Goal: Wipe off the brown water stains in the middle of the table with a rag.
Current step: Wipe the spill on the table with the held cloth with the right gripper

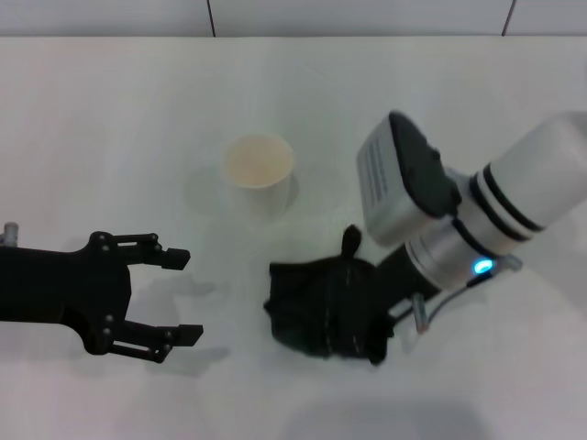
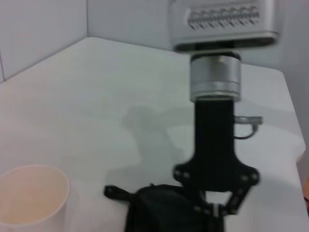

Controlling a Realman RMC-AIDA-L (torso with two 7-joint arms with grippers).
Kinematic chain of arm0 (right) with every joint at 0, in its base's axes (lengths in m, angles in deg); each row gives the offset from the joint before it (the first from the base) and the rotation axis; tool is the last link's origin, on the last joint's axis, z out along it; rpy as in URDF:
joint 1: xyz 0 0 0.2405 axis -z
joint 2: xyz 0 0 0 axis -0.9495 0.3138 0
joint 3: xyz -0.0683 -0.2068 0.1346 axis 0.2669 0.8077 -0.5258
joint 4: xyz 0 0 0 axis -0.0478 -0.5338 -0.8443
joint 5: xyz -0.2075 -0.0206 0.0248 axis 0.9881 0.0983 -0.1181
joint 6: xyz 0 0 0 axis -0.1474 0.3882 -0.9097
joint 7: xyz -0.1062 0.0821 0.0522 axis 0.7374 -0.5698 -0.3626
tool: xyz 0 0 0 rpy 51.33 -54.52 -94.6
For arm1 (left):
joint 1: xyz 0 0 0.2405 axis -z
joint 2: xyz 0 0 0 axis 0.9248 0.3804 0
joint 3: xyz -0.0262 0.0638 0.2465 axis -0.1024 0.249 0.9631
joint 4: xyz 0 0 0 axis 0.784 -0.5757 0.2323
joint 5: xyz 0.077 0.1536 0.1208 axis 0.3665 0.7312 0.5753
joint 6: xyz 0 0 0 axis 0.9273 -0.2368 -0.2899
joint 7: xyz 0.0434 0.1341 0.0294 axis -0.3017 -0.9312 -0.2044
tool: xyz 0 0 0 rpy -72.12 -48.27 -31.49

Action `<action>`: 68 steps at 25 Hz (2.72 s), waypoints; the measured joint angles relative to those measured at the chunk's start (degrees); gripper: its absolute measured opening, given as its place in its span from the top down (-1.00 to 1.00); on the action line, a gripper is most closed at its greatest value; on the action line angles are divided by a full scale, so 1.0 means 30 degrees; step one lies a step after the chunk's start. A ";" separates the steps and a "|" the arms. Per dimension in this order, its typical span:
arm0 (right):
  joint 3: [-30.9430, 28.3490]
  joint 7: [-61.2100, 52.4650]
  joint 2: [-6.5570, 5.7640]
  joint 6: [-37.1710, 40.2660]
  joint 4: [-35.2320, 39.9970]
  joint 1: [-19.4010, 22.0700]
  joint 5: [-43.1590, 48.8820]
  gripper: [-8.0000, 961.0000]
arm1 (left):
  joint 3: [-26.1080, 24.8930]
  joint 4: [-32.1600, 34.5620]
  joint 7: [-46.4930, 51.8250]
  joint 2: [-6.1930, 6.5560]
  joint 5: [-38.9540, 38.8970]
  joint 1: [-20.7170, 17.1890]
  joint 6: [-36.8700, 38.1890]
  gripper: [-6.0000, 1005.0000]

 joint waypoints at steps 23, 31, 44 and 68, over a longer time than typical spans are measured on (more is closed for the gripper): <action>-0.2648 0.0504 -0.0265 -0.5601 -0.3206 -0.1561 0.2539 0.94 | -0.0060 0.0000 -0.0030 -0.0005 -0.0005 0.0096 -0.0385 -0.78; -0.0267 0.0717 0.0004 -0.1057 -0.1622 -0.1461 0.1139 0.94 | -0.0059 0.0002 -0.0029 0.0014 -0.0059 0.0269 -0.0732 -0.78; -0.1481 0.2050 -0.0247 -0.4542 -0.2907 -0.1846 0.1467 0.94 | -0.0060 -0.0206 -0.0053 -0.0002 -0.0116 0.0419 -0.1090 -0.78; -1.0469 0.2281 -0.0611 0.2839 0.1401 0.1770 0.7585 0.93 | -0.0361 -0.0556 -0.0520 0.0054 -0.0331 0.0498 -0.1446 -0.77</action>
